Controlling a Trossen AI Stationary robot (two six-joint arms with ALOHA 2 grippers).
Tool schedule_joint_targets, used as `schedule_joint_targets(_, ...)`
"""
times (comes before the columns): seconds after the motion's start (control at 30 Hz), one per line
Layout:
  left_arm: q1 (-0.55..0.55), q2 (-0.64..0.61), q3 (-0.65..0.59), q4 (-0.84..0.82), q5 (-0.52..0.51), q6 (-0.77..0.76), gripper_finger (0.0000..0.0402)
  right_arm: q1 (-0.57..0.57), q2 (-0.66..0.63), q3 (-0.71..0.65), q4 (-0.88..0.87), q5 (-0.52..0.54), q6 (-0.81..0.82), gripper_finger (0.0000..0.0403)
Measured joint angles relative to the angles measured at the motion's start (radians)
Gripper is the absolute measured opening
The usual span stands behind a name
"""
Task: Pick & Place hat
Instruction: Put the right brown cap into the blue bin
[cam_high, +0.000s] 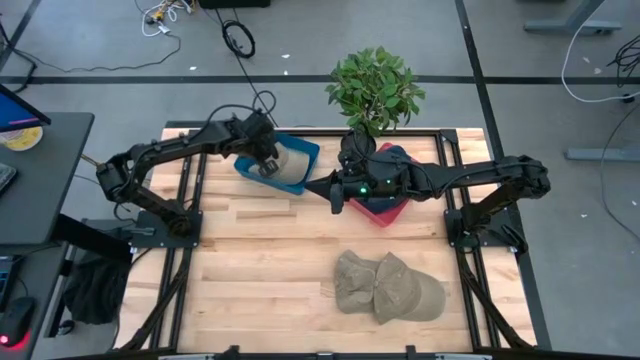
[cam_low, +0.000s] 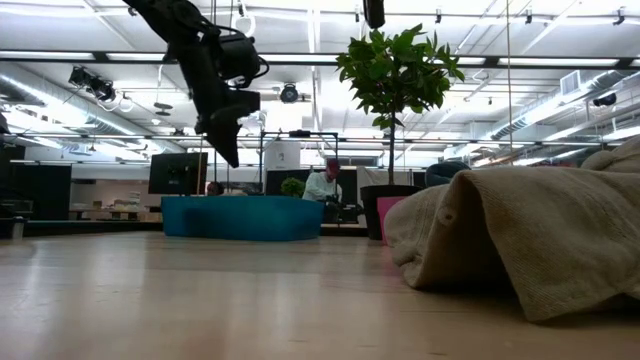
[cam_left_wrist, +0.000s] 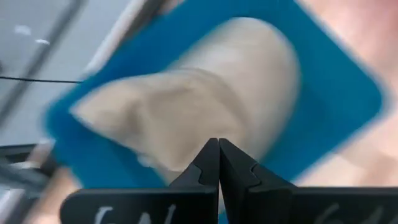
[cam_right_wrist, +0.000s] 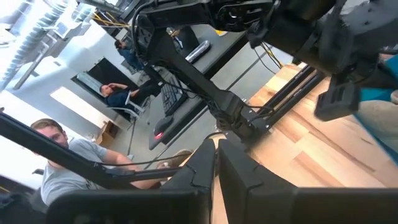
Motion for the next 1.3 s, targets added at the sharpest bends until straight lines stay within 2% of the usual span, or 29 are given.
schedule_joint_targets(0.2,-0.097,-0.045,0.001,-0.024,0.155,-0.133,0.0003,0.039,-0.042,0.000,-0.083,0.007,0.006,0.0025)
schedule_joint_targets(0.4,-0.260,-0.114,0.001,0.000,0.169,-0.229,0.0003,0.103,-0.102,0.001,-0.405,0.053,0.094,0.0025)
schedule_joint_targets(0.6,-0.382,-0.133,0.001,0.037,0.208,-0.315,0.0003,0.197,-0.139,0.000,-0.768,0.028,0.273,0.0025)
schedule_joint_targets(0.77,-0.445,-0.133,0.001,0.115,0.268,-0.389,0.0003,0.287,-0.145,0.000,-1.113,-0.080,0.546,0.0025)
schedule_joint_targets(0.93,-0.483,-0.133,0.001,0.173,0.270,-0.389,0.0003,0.383,-0.145,0.000,-1.389,-0.335,0.746,0.0041)
schedule_joint_targets(1.07,-0.500,-0.132,0.001,0.172,0.290,-0.387,0.0003,0.504,-0.145,0.000,-1.423,-0.409,0.963,0.0085)
schedule_joint_targets(1.3,-0.504,-0.132,0.001,0.192,0.436,-0.388,0.0003,0.706,-0.145,-0.075,-1.164,-0.342,1.300,0.0201)
